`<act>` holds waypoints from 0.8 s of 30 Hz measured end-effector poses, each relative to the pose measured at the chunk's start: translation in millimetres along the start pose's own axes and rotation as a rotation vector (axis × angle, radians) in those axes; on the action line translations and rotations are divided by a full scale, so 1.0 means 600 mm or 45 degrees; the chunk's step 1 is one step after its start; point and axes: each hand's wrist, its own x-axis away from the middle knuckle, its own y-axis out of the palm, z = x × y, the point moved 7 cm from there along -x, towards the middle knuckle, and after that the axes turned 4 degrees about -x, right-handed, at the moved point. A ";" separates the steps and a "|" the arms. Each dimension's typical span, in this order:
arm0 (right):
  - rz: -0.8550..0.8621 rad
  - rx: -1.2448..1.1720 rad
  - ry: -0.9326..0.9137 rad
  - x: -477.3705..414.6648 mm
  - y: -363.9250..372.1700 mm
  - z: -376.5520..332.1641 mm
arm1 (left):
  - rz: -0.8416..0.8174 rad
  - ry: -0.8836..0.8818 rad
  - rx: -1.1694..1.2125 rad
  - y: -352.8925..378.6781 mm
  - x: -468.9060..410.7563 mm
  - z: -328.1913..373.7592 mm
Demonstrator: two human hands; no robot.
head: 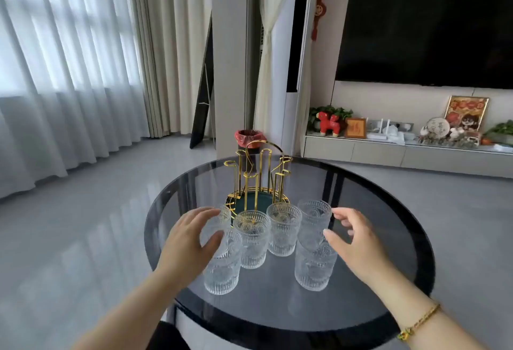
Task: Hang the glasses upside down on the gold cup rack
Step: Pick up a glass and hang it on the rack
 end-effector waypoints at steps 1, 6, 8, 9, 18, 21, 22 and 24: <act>0.032 -0.036 0.032 0.011 0.005 0.010 | -0.010 0.010 -0.044 0.011 0.007 0.001; 0.107 -0.227 0.189 0.049 0.046 0.070 | -0.078 0.049 -0.222 0.070 0.026 0.001; 0.083 -0.272 0.248 0.053 0.062 0.090 | -0.063 0.040 -0.240 0.080 0.022 -0.008; 0.058 -0.299 0.266 0.055 0.073 0.099 | -0.042 0.022 -0.217 0.081 0.021 -0.011; -0.002 -0.348 0.416 0.050 0.126 0.145 | 0.136 -0.186 0.210 0.086 0.032 -0.035; 0.046 -0.310 0.430 0.048 0.128 0.149 | 0.156 -0.167 0.228 0.086 0.033 -0.035; 0.053 -0.308 0.430 0.047 0.129 0.150 | 0.153 -0.163 0.236 0.087 0.033 -0.036; 0.058 -0.327 0.434 0.046 0.131 0.152 | 0.136 -0.162 0.244 0.088 0.032 -0.037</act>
